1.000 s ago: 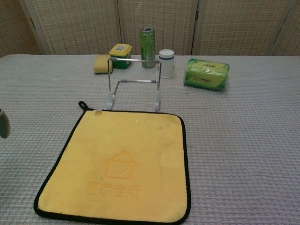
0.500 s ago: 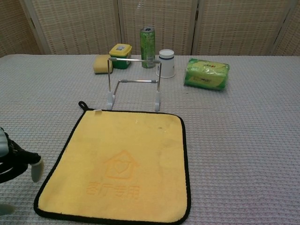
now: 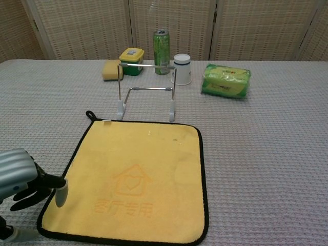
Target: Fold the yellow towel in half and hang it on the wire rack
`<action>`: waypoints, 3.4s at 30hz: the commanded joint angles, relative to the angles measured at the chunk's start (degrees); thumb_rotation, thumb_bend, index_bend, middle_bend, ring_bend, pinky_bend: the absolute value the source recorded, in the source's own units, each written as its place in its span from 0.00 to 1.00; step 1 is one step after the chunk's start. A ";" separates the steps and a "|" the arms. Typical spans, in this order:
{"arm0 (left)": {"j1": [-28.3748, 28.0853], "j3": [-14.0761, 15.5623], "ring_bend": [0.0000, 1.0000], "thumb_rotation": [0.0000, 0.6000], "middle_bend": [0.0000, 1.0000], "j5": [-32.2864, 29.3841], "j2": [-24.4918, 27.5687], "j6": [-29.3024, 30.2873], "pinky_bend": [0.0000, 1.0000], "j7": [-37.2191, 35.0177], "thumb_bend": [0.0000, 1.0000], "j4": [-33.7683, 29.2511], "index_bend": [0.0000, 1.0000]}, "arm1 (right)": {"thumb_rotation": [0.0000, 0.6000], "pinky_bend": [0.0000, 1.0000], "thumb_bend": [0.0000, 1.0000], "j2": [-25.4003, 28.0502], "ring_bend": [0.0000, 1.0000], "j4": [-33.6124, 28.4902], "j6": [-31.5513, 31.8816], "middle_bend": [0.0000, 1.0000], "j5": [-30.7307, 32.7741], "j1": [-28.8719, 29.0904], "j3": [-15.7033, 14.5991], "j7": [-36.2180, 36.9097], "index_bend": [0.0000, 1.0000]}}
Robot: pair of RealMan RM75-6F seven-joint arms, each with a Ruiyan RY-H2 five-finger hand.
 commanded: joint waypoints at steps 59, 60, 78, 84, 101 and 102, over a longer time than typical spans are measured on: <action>-2.22 1.56 0.79 1.00 0.89 -5.43 -1.55 -1.07 0.87 -0.47 0.44 -1.22 0.53 | 1.00 0.98 0.13 -11.50 0.87 -1.28 -14.63 0.80 -14.71 13.32 -2.43 -9.45 0.32; -2.24 1.60 0.79 1.00 0.89 -5.37 -1.40 -1.02 0.87 -0.28 0.44 -1.46 0.53 | 1.00 1.00 0.13 -12.84 0.89 -0.80 -16.05 0.83 -14.85 14.20 -2.50 -10.07 0.33; -1.90 1.81 0.79 1.00 0.89 -5.87 -0.80 -0.29 0.87 -0.93 0.44 -2.25 0.53 | 1.00 1.00 0.15 -26.00 1.00 5.40 -26.23 0.90 -11.56 21.07 -2.84 -16.18 0.39; -1.72 1.89 0.79 1.00 0.89 -5.94 -0.91 0.06 0.87 -1.56 0.44 -1.94 0.53 | 1.00 1.00 0.16 -28.33 1.00 6.86 -26.34 0.90 -11.05 22.14 -3.21 -16.63 0.42; -1.06 2.17 0.79 1.00 0.89 -6.04 -0.73 1.10 0.87 -2.65 0.44 -1.39 0.53 | 1.00 1.00 0.25 -32.02 1.00 9.40 -26.88 0.90 -9.27 24.57 -3.73 -18.57 0.49; -1.01 2.17 0.79 1.00 0.89 -6.06 -0.70 1.18 0.87 -2.73 0.44 -1.32 0.53 | 1.00 1.00 0.26 -32.20 1.00 9.56 -27.06 0.90 -9.10 24.73 -3.73 -18.64 0.50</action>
